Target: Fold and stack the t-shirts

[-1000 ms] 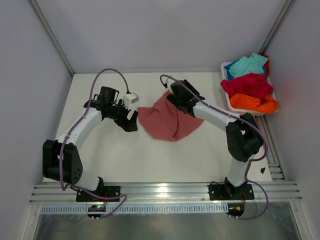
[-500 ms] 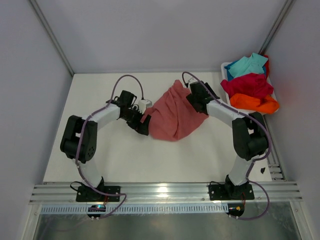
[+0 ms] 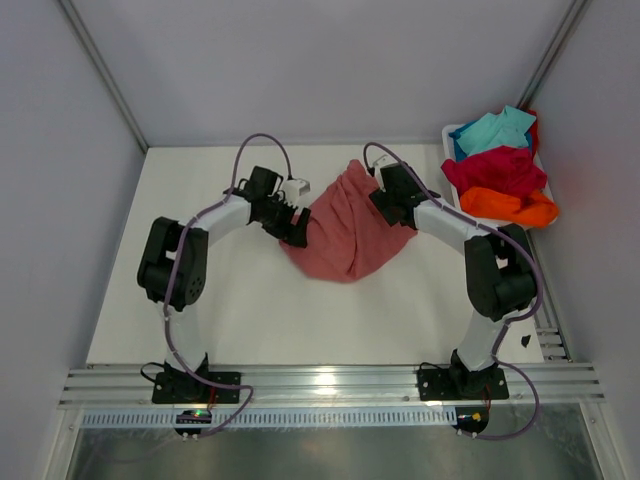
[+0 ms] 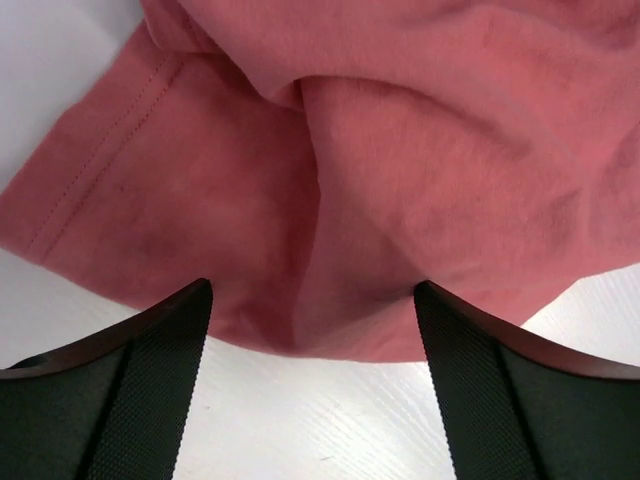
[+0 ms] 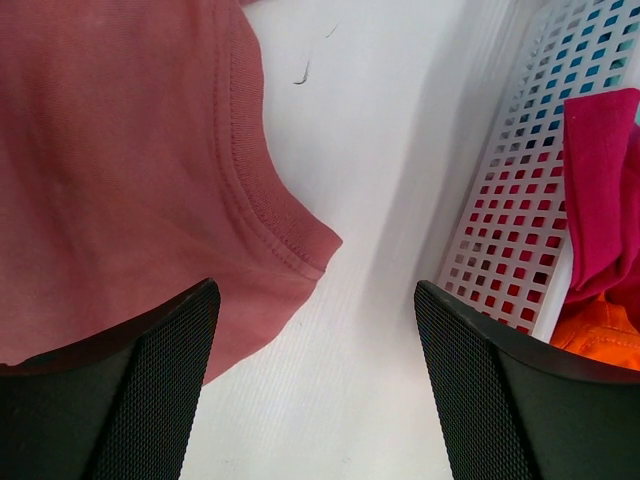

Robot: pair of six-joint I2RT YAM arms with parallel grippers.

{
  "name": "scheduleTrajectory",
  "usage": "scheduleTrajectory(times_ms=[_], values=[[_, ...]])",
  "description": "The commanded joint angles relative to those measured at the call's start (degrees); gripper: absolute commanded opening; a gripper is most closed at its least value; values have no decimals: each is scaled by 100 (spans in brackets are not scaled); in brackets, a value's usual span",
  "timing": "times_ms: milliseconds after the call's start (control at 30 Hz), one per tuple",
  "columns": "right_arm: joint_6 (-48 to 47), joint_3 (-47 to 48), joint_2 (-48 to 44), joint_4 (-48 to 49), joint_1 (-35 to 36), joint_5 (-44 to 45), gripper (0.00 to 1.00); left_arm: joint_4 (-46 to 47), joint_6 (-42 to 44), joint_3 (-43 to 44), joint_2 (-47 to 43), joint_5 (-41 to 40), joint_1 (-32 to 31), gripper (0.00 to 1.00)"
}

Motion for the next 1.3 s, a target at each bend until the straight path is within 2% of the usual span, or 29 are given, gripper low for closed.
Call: scheduleTrajectory(times_ms=[0,100,133,167,333,467,533,567,700,800,900,1100,1267], values=[[125,124,60,-78,1,-225,82,161,-44,281,178,21,-113,82],[143,168,113,-148,1,-234,82,-5,53,395,397,-13,-227,48],[152,185,121,-175,-7,-243,82,-111,105,535,546,-66,-288,15],[152,194,122,-175,1,-234,82,-259,88,588,617,-49,-298,2],[152,203,95,-157,-42,-155,82,-560,88,729,627,-452,-298,0],[205,177,7,-131,-104,-137,82,-849,281,992,-40,-1383,-289,0],[231,177,-1,-122,-122,-128,82,-1391,325,1597,-558,-1683,-289,0],[222,168,-10,-122,-130,-128,82,-1621,343,2217,-725,-1701,-289,0],[248,168,42,-113,-130,-172,82,-2387,177,3748,-1446,-1692,-289,0],[284,194,69,-148,-130,-225,82,-2730,167,4427,-1825,-1657,-289,0],[319,194,78,-166,-130,-295,82,-2967,202,4745,-2168,-1754,-289,0],[459,317,192,-315,-122,-489,82,-2758,325,4685,-3064,-1867,-289,0],[468,335,192,-368,-130,-568,81,-2546,483,4001,-3460,-1973,-289,0]])
